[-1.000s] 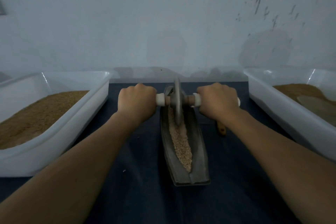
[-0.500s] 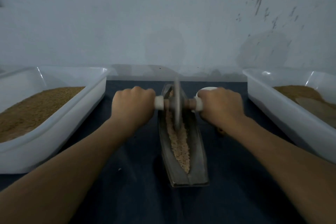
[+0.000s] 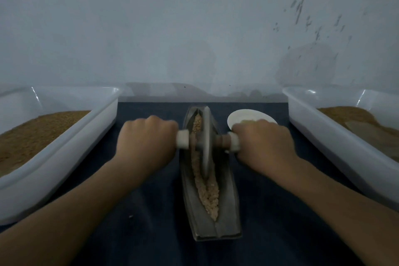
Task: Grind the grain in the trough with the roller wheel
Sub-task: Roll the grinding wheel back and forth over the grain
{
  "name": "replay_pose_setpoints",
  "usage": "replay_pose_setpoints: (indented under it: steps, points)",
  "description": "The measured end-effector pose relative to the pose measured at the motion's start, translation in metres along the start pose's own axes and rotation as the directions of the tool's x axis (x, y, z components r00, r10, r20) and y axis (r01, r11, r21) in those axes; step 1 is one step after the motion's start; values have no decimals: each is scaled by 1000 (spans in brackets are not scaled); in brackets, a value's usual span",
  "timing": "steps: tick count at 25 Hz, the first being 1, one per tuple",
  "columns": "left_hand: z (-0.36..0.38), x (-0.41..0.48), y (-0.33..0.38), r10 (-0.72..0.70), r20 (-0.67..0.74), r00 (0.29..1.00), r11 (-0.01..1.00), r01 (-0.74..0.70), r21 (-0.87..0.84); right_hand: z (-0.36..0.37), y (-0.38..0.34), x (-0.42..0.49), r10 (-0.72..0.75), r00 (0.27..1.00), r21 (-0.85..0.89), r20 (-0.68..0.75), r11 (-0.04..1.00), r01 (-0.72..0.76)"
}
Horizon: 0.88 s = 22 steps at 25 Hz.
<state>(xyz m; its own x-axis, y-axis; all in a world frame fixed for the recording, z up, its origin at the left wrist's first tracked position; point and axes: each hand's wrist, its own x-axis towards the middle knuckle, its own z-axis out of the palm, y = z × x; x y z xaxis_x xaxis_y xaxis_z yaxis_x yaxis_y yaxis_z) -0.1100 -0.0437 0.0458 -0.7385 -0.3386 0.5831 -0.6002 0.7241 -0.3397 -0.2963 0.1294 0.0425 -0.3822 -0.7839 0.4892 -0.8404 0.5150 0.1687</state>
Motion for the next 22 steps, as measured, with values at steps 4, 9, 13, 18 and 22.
replay_pose_setpoints:
  steps: [4,9,13,18,22]
  points:
    - [14,41,1,-161,195,968,979,181,-92,-4,-13,62,7,994,-30,107,1000,-4]
    - [-9,-32,-5,20,-116,993,996,-30,-88,-13,4,-14,-189,981,-36,-42,982,188]
    - [-9,-21,-1,-5,-15,1000,1000,5,2,-7,4,-10,-114,984,-35,-139,993,110]
    - [3,51,4,-117,227,967,989,136,-66,7,-11,62,51,987,73,154,995,-63]
    - [-15,-7,6,19,-23,1000,999,-20,-31,1,3,-9,-55,998,4,-41,998,56]
